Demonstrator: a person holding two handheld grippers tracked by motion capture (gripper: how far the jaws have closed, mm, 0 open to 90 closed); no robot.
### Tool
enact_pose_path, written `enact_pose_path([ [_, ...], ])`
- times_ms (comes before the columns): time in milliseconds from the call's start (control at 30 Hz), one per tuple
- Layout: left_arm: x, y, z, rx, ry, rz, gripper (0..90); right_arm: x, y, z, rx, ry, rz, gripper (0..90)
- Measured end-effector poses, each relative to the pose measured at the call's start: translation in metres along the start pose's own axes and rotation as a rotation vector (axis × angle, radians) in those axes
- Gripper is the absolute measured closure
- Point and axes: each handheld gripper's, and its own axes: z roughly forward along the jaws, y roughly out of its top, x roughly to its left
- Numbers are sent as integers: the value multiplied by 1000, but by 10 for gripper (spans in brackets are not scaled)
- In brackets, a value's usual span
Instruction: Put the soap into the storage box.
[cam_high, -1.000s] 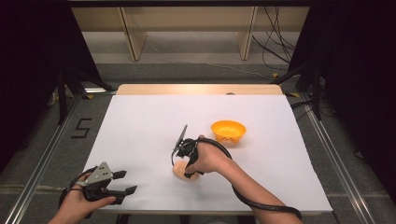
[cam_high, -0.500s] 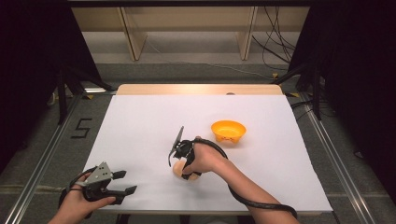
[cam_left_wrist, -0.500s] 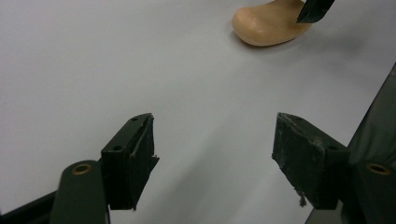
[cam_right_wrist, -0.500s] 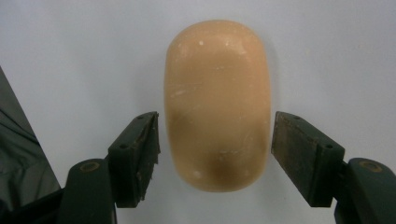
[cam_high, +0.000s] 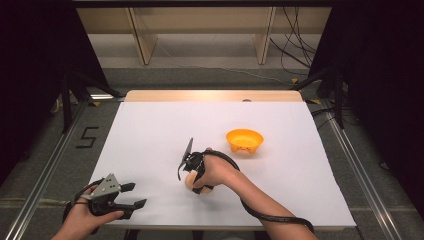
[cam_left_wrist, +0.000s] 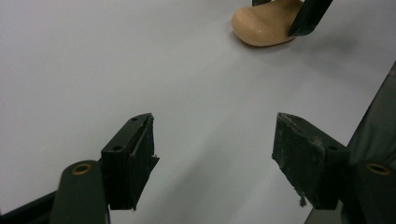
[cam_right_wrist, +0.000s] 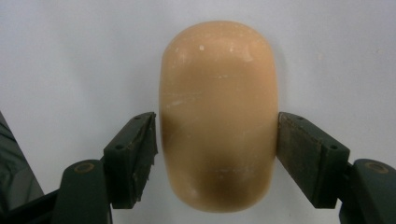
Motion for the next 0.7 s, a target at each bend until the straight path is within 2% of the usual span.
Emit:
enact_pose_path([
  [33,1,0,-1,14,0,8,292,0,1,2,1,-2,-16,302],
  [100,0,0,0,3,3,7,292,-1,2,2,-5,-7,-34,301],
  [133,1,0,-1,16,2,16,292,1,2,3,5,-4,-11,301],
  [167,0,0,-1,10,1,8,292,1,3,3,7,-7,-21,300],
  [200,1,0,-1,14,1,9,293,1,3,4,9,1,-11,300],
  [233,-1,0,0,13,-1,-20,292,0,4,5,7,-12,-44,301],
  [333,-1,0,-1,15,-3,-23,292,3,5,6,22,-19,-17,300],
  [367,0,0,-1,11,-3,1,292,3,5,6,22,-19,-17,300],
  [400,0,0,-1,11,-3,1,292,3,4,8,23,-8,-8,301],
  [433,-1,0,0,10,2,-18,293,2,5,8,21,-19,-28,303],
  [500,-1,0,-1,17,0,-10,293,2,6,10,15,-21,-43,305],
  [567,0,0,-1,11,-3,2,292,3,6,10,26,-26,-35,306],
  [700,0,0,-1,11,-3,1,293,4,8,10,32,-28,-35,312],
])
